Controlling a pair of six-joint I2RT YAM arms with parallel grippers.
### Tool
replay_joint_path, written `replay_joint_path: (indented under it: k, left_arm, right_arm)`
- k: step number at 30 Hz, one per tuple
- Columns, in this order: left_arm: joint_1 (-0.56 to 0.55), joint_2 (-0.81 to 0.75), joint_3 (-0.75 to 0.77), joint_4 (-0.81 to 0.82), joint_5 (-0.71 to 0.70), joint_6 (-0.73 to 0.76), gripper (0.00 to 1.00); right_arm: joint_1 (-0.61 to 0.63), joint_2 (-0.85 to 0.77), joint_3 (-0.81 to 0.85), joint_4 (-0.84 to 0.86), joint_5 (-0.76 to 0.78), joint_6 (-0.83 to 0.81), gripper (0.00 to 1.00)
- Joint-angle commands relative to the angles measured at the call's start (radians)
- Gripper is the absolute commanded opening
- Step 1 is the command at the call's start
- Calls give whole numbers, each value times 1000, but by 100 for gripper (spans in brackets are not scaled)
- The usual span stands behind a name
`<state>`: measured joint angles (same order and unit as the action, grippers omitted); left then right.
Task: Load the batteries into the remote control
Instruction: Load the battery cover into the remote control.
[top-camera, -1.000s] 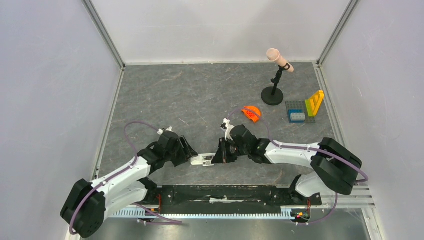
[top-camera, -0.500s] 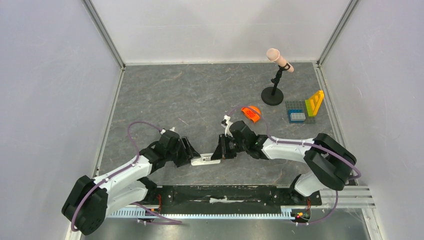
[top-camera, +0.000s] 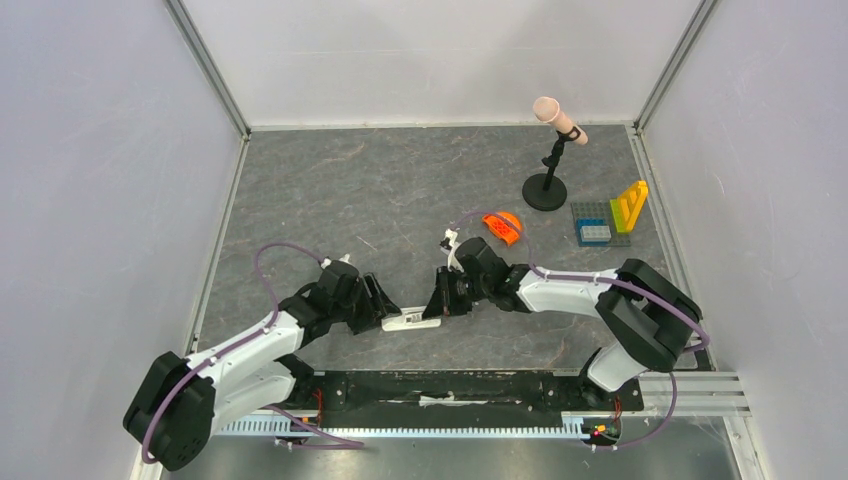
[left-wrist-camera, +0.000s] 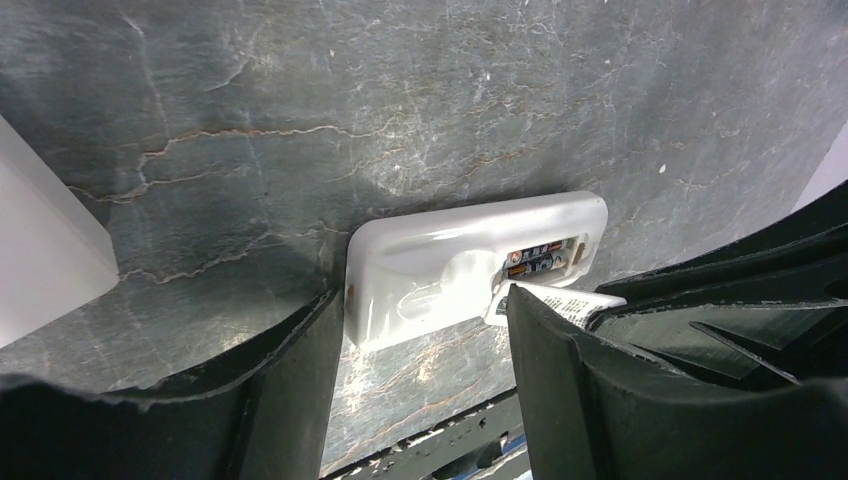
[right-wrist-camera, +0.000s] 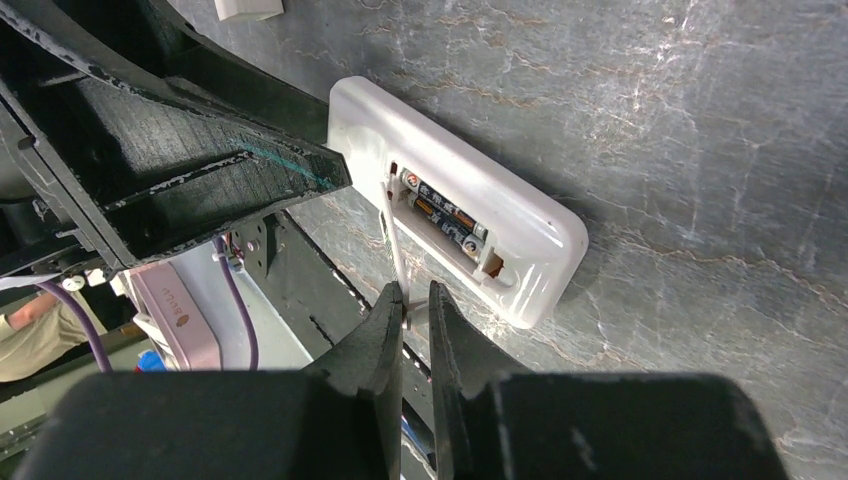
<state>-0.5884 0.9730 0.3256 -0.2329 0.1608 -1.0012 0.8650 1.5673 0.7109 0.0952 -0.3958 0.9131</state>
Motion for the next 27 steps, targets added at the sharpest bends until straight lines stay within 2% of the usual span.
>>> replay_joint_path:
  k: [1,12,18,27]
  left_arm:
    - [2,-21,10,-25,-9,45,68]
    - [3,-64,23,-68,-49,56,75]
    - [3,-93,3,-69,-53,44,76]
    - [2,-58,9,-66,-43,54,75]
  right_arm:
    - [-15,8,41,-8,-12,-19,0]
    - [-51,-14,45,-8,-32,-17,0]
    - [-52,-4,38,-3,-49,-19,0]
    - [-53,-7,25,39,-109,14,0]
